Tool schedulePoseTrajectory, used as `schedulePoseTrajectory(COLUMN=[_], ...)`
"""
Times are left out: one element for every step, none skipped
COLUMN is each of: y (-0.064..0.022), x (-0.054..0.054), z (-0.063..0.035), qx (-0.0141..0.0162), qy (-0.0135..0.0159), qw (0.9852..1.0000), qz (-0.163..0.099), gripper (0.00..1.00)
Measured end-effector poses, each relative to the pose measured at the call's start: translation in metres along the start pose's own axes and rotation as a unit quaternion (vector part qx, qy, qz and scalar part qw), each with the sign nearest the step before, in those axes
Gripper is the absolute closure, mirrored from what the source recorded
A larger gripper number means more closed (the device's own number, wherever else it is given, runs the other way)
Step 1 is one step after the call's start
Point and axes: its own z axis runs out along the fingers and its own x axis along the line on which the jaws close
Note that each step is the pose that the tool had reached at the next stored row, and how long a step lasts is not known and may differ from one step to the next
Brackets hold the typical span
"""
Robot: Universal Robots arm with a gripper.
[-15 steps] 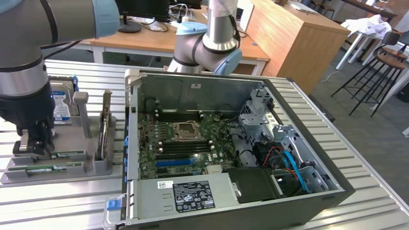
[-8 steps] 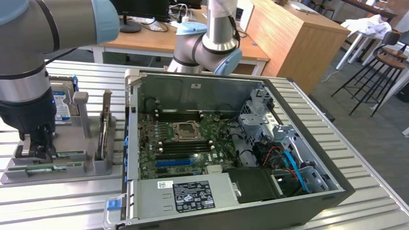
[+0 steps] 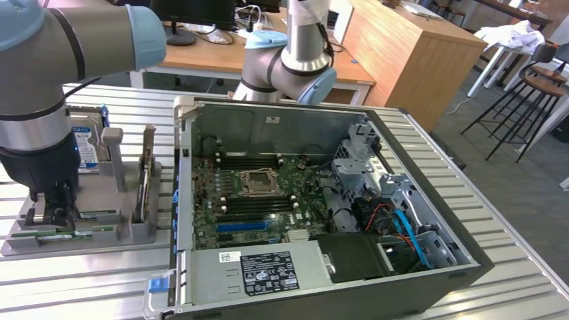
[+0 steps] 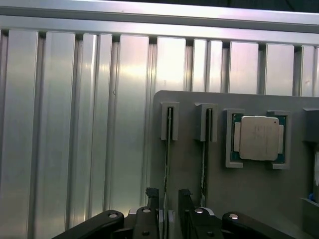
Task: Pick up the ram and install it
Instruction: 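Pick up the ram and move it above insertion slot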
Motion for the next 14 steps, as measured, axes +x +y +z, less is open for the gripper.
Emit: schedulePoseTrajectory(y=[0.0, -0.0001, -0.0001, -0.0001, -0.0001, -0.0001, -0.0001, -0.0001, -0.0004, -0.001, -0.0018, -0.0026, -0.0035, -0.0044], x=[0.0, 0.0, 0.0, 0.0001, 0.0001, 0.0001, 0.0001, 0.0, 0.0, 0.0, 0.0001, 0.0001, 0.0001, 0.0002], z=[0.0013, 0.0027, 0.0035, 0.0036, 0.0036, 0.0036, 0.0038, 0.0041, 0.0044, 0.0046, 0.0047, 0.0049, 0.0051, 0.0052], qx=[0.0, 0.0, 0.0, -0.0001, -0.0001, -0.0001, -0.0001, 0.0, 0.0001, 0.0001, 0.0, 0.0, 0.0, 0.0], qy=[0.0, 0.0, 0.0, 0.0, 0.0, 0.0001, 0.0, 0.0, 0.0, -0.0001, 0.0, -0.0001, -0.0001, -0.0001], qw=[1.0, 1.0, 1.0, 1.0, 1.0, 1.0, 1.0, 1.0, 1.0, 1.0, 1.0, 1.0, 1.0, 1.0], qz=[0.0, 0.0, 0.0, 0.0, 0.0, 0.0, 0.0, 0.0, 0.0, 0.0, 0.0, 0.0, 0.0, 0.0], gripper=[0.7, 0.7, 0.7, 0.7, 0.7, 0.7, 0.7, 0.7, 0.7, 0.7, 0.7, 0.7, 0.7, 0.7])
